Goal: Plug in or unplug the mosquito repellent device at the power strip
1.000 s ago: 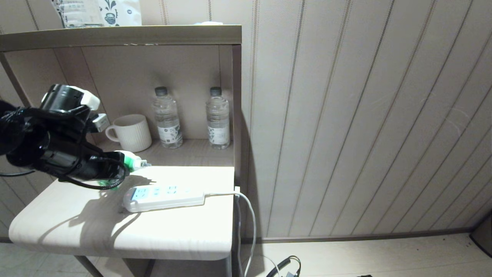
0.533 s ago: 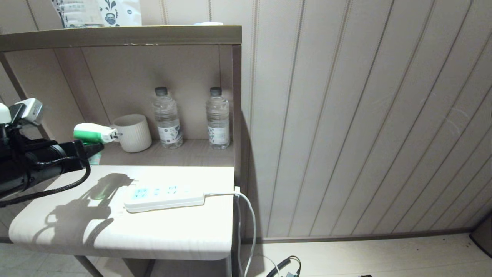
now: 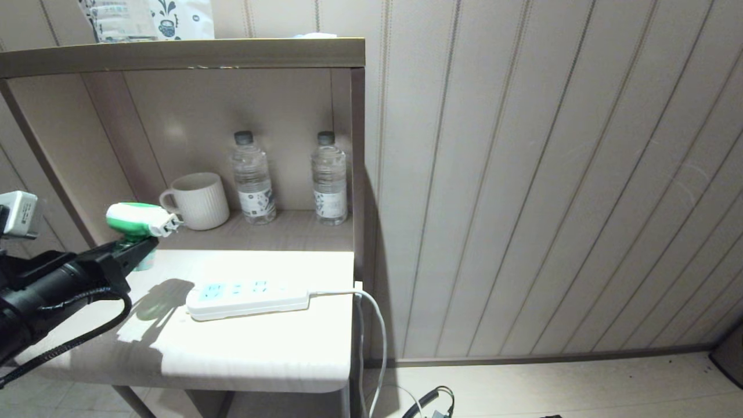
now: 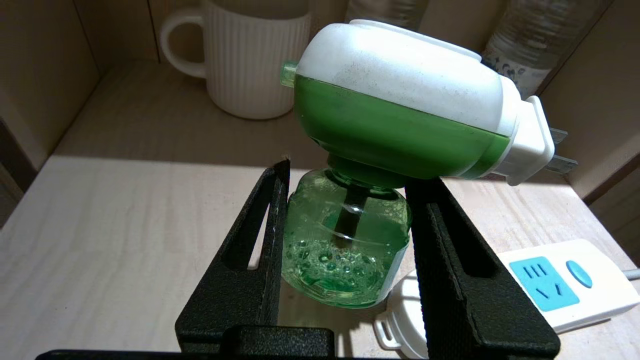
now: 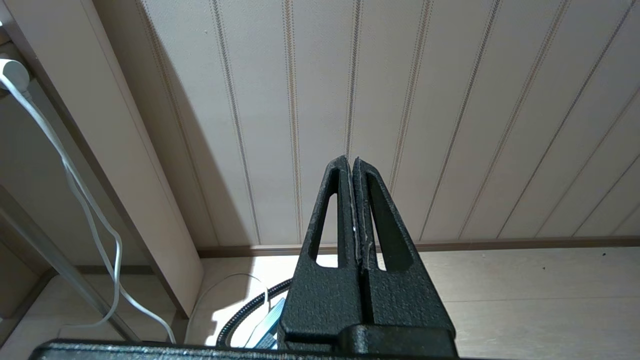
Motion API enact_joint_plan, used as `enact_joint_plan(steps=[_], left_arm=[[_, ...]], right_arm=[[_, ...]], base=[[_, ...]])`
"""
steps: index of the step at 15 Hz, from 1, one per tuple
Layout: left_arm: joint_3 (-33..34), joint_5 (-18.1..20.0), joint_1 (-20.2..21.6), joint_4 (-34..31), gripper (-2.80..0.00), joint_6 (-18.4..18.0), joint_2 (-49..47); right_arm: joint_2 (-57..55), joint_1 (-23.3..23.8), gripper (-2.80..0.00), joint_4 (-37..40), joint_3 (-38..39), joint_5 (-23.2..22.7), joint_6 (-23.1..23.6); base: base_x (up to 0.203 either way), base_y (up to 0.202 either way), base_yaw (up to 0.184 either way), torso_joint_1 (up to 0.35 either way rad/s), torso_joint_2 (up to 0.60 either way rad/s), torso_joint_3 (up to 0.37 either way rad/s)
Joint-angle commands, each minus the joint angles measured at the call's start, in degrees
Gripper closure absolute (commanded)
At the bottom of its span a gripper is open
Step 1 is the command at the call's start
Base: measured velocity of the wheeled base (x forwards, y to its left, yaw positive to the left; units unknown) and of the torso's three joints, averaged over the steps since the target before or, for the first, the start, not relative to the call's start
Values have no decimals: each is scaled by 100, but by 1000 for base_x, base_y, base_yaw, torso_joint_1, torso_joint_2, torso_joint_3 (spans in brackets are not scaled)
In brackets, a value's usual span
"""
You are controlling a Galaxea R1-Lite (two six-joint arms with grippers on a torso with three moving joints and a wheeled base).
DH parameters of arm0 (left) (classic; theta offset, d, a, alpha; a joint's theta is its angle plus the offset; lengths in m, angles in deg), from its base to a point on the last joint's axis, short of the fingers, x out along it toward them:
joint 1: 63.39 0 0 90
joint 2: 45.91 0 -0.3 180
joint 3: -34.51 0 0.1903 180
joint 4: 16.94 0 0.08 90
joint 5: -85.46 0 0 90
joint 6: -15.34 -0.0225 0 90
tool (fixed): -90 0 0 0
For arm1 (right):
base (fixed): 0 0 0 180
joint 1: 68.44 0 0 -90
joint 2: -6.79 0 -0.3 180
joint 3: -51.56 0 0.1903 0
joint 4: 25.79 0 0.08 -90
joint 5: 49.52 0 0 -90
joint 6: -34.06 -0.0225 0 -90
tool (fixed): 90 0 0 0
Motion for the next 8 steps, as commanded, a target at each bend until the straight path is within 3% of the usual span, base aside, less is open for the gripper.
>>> enact_joint_plan(steps=[1, 5, 8], left_arm=[[365, -5, 6, 533, 0, 6, -90], [649, -35, 6, 775, 0, 308, -313], [947, -35, 6, 1643, 0, 423, -633]], right_arm=[[3, -2, 0, -4, 0, 2, -1], [3, -2, 0, 2, 0, 2, -1], [3, -2, 0, -7, 0, 2, -1]], base=[[0, 0, 0, 0, 0, 0], [0, 0, 0, 0, 0, 0], [0, 0, 0, 0, 0, 0]])
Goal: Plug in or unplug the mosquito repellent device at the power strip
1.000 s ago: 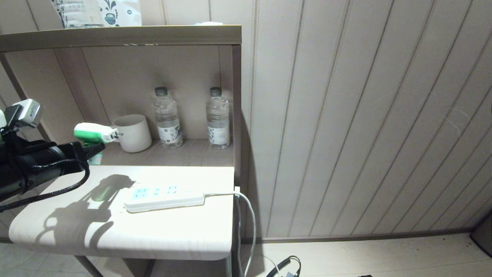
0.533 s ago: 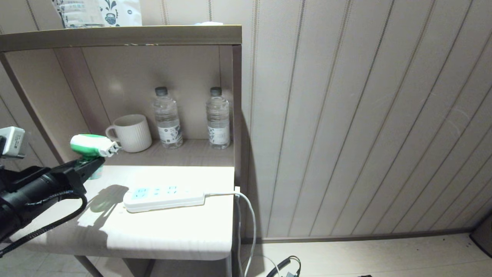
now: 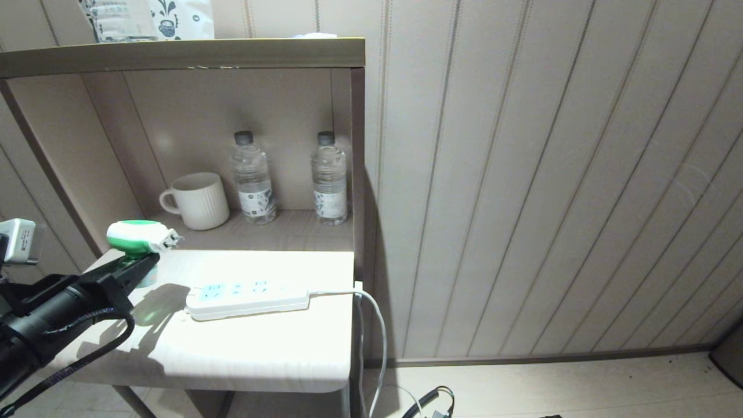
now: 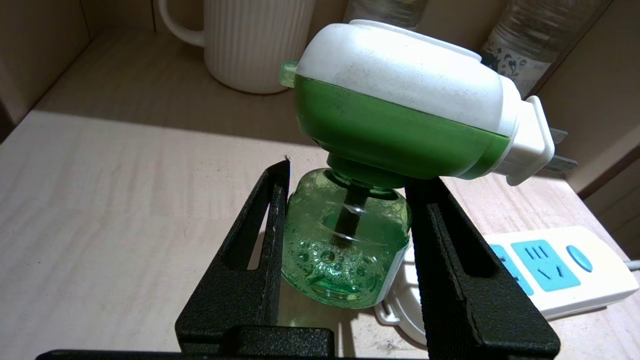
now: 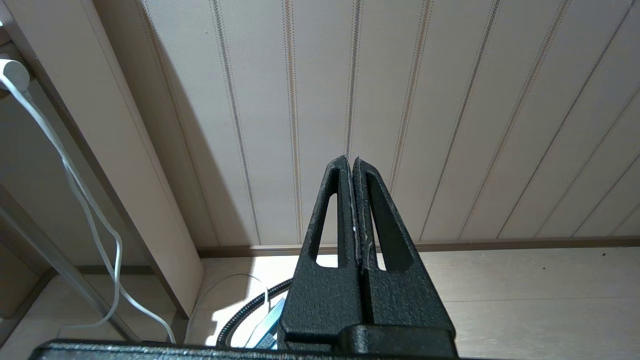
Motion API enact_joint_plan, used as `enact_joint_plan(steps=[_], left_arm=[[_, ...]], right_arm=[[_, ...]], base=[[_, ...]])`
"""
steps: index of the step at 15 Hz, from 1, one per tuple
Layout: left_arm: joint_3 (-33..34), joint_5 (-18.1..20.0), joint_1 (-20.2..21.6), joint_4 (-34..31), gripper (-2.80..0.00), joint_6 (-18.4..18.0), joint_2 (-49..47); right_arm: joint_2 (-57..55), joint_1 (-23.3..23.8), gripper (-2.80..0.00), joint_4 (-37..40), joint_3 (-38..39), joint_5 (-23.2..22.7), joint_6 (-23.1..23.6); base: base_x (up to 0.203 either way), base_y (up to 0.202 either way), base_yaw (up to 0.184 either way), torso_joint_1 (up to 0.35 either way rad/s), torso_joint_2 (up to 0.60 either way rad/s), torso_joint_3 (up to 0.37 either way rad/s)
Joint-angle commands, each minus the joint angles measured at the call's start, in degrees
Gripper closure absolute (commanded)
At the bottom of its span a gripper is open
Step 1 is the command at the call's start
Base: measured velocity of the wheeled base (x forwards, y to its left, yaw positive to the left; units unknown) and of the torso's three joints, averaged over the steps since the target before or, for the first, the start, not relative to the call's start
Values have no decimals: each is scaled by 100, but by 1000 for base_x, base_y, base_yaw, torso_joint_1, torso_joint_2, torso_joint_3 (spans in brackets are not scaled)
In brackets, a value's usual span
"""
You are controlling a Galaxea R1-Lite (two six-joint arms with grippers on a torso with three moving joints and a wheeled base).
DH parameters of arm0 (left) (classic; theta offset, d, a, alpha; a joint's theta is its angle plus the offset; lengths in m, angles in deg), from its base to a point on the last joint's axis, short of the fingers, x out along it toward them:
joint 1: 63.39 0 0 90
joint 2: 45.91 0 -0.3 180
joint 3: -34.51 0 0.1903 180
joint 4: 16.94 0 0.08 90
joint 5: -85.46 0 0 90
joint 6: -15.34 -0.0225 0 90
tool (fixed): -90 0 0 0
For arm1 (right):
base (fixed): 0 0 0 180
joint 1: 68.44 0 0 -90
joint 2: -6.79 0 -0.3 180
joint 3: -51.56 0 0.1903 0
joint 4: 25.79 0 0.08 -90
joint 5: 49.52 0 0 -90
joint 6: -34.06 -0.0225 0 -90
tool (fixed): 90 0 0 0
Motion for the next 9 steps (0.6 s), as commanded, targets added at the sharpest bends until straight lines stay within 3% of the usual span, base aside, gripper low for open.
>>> enact_joint_plan(steps=[1, 4, 9], left_arm=[[192, 0, 6, 708, 0, -15, -388], [333, -166, 21, 1766, 0, -79, -920], [585, -898, 23, 1881, 0, -724, -1634]], right_arm=[[3, -2, 0, -4, 0, 1, -1], [3, -2, 0, 4, 0, 1, -1], [3, -2, 0, 3, 0, 1, -1]], base=[[0, 0, 0, 0, 0, 0], [0, 0, 0, 0, 0, 0], [0, 0, 0, 0, 0, 0]])
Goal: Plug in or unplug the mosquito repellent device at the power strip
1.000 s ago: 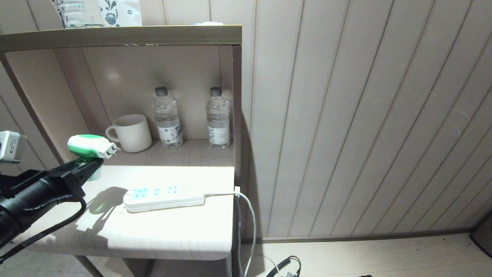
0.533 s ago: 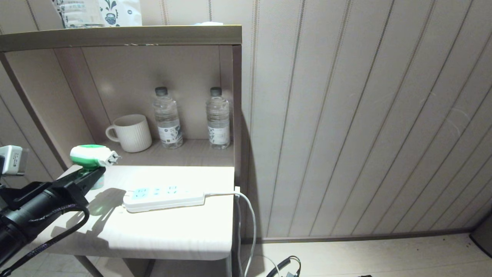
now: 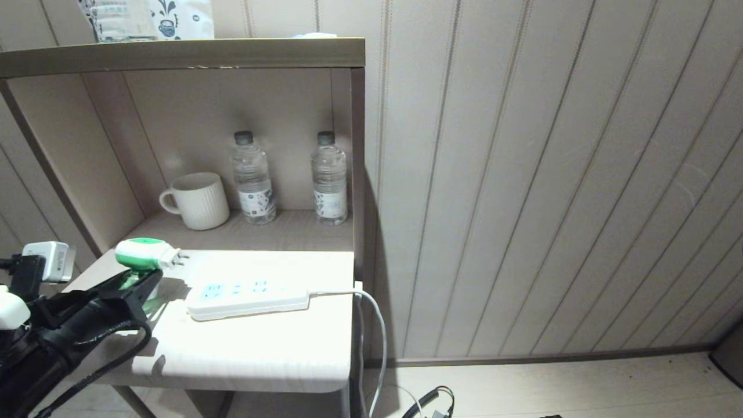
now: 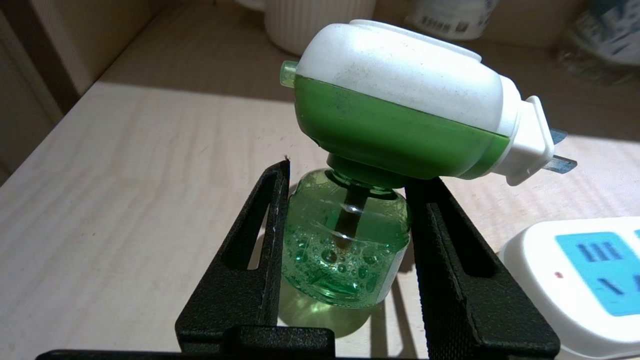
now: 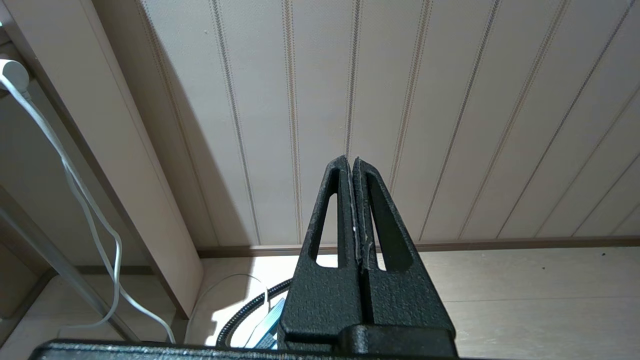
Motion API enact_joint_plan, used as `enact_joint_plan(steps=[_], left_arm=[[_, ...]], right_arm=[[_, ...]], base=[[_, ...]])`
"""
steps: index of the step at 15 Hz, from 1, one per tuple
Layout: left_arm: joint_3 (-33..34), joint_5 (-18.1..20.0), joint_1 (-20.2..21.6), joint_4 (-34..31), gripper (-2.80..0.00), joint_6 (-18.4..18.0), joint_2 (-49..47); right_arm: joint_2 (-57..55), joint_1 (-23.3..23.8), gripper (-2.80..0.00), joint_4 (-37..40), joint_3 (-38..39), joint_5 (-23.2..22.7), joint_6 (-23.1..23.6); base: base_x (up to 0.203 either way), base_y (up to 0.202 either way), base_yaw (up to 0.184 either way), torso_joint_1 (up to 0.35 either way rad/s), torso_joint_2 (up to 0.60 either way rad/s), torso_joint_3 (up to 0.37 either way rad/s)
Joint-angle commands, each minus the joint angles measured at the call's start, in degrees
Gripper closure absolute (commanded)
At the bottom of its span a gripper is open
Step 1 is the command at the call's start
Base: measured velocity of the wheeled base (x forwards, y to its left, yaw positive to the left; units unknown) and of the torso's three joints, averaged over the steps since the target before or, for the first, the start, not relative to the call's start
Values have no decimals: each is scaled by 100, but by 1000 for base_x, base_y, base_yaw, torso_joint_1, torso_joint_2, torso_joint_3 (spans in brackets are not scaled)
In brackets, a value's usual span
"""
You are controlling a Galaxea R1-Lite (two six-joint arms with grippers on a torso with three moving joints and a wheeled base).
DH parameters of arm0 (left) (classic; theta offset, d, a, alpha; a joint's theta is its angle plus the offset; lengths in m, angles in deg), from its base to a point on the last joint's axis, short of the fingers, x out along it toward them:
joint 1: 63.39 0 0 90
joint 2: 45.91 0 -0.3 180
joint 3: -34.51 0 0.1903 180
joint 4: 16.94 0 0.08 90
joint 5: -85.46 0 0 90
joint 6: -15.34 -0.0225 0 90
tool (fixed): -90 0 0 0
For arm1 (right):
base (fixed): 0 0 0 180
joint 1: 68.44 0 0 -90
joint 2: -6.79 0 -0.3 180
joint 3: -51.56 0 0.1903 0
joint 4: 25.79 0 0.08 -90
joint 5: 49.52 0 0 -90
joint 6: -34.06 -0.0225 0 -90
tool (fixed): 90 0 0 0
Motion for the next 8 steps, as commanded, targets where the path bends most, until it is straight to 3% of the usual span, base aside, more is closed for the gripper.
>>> enact_joint_plan(steps=[1, 3, 8], left_arm=[[-40, -415, 4, 283, 0, -127, -372], [-95, -668, 4, 283, 0, -205, -434], [-34, -679, 4, 283, 0, -197, -433]], right_arm=[[3, -7, 0, 4, 0, 2, -1], [3, -7, 0, 4, 0, 1, -1], [3, -7, 0, 2, 0, 2, -1]], base=[[0, 0, 0, 0, 0, 0], [0, 0, 0, 0, 0, 0], [0, 0, 0, 0, 0, 0]])
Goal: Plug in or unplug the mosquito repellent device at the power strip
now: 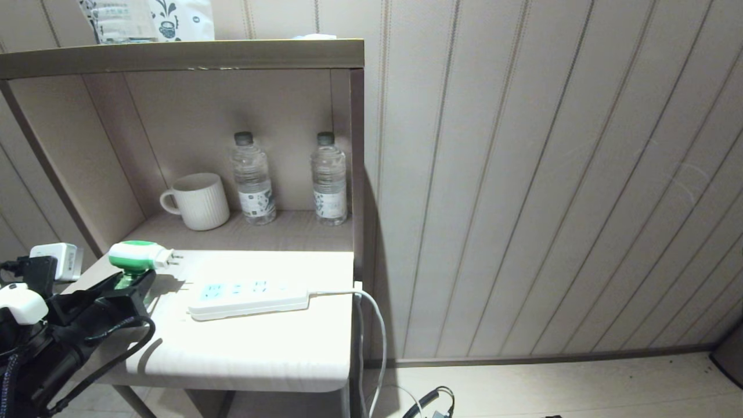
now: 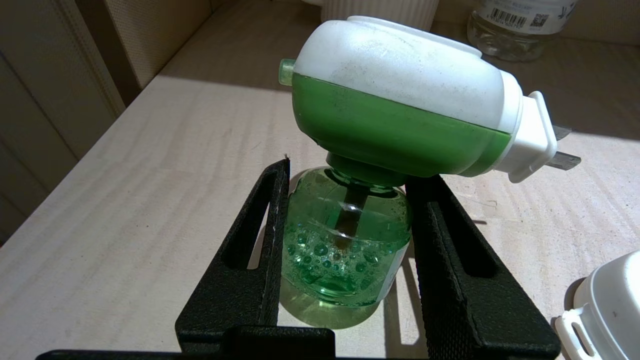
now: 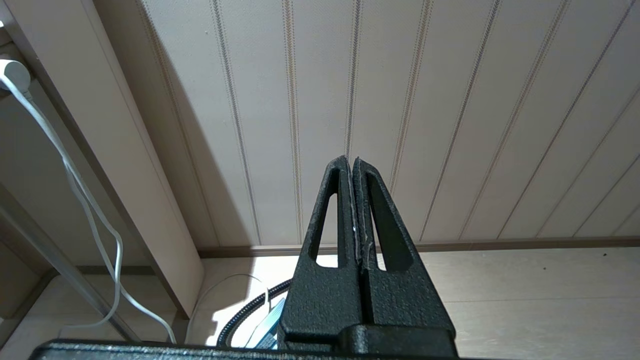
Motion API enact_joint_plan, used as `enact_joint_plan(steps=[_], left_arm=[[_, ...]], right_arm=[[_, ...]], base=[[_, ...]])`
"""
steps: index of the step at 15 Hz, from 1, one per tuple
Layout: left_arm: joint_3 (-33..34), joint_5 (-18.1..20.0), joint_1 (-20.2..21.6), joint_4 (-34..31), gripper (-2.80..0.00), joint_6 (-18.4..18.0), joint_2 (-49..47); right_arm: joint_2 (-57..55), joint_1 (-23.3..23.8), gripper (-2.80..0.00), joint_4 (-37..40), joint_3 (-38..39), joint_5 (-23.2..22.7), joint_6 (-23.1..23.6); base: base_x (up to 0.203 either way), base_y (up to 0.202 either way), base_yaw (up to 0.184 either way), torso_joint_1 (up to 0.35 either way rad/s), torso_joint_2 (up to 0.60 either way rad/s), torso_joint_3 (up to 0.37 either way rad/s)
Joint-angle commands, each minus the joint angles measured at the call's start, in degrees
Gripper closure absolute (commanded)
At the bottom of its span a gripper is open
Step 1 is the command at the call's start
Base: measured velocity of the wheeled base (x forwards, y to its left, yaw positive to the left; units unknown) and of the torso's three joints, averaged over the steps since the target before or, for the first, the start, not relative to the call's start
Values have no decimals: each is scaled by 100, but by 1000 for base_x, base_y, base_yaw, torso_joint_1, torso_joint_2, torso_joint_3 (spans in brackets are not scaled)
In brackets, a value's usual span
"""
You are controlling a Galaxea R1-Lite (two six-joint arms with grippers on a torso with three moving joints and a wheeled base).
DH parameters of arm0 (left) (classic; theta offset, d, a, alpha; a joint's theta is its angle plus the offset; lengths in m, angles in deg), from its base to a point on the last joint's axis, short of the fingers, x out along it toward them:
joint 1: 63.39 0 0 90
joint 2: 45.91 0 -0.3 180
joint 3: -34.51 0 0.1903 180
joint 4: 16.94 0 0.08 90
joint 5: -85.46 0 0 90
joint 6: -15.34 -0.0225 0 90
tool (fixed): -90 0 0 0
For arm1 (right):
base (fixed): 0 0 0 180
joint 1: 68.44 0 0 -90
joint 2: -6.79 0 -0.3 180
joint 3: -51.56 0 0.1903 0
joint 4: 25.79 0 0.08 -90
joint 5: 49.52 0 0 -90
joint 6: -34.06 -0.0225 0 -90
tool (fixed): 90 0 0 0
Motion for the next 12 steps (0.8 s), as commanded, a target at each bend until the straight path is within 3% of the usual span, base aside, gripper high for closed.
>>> enact_joint_plan(steps=[1, 6, 8, 12], left_arm=[[-9, -2, 1, 235, 0, 7, -42], [-62, 22, -7, 235, 0, 103, 98], [-77, 52, -7, 235, 0, 344, 180], [-123, 193, -30, 235, 0, 494, 316]], right_arm=[[3, -2, 0, 4, 0, 2, -1], [3, -2, 0, 4, 0, 2, -1], [3, -2, 0, 1, 0, 2, -1], [3, -2, 0, 1, 0, 2, -1]], base=[[0, 0, 0, 0, 0, 0], [0, 0, 0, 0, 0, 0], [0, 0, 0, 0, 0, 0], [0, 0, 0, 0, 0, 0]])
